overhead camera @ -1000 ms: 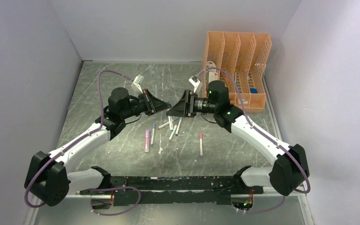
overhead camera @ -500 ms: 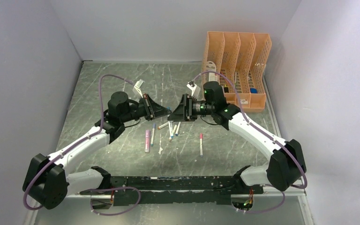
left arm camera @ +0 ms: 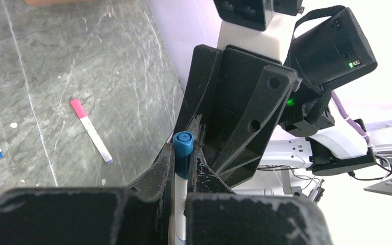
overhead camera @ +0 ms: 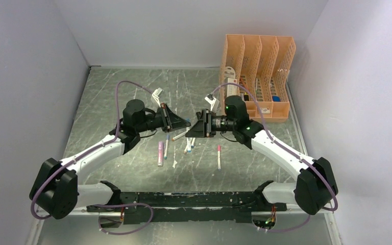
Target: Open the pen caps
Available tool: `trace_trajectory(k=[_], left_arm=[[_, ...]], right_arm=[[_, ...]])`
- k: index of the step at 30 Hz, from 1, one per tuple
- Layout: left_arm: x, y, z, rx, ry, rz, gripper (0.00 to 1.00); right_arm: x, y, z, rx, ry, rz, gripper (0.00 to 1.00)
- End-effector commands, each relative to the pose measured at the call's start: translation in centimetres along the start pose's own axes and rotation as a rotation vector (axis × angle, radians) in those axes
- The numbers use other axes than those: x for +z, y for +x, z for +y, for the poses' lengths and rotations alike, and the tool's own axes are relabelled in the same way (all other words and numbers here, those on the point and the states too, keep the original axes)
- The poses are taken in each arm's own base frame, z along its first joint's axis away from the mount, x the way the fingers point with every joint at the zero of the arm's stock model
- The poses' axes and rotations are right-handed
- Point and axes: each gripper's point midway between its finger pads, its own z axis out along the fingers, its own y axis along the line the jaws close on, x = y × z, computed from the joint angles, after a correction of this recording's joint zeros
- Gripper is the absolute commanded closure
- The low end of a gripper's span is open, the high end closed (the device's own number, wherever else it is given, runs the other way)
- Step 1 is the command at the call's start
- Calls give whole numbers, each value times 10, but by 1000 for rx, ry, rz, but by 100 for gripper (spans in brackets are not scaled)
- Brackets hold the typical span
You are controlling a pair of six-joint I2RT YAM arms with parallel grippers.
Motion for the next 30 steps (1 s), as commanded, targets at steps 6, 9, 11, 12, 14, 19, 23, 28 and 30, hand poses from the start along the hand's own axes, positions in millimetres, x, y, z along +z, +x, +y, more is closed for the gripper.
trace_trajectory(k=[6,9,11,12,14,19,23,28,30], left_arm=[[-1,-1,-19,16,89,-78,93],[2,10,-17,2,90,-81,93],[4,16,-17,16,93,-85,93],[5,18,-16,27,88,-93,93],[4,17,-14,45,67,-117,93],[0,4,-9,97,-1,-189,93],[3,-14,-9,135,-58,-242,93],[16,-49,-9,174,-88,-268,93],[18,-66,-3,159,-84,-278,93]], right_arm=[[10,16,-8,4,8,35,85],[11,20,-8,20,10,44,95],[12,27,-7,27,15,66,100],[12,33,-6,29,19,82,100],[11,48,-3,30,22,115,100],[-2,88,7,59,2,170,100],[-20,100,18,65,-13,166,100],[-34,109,21,93,2,143,100],[-36,111,20,105,7,129,100]])
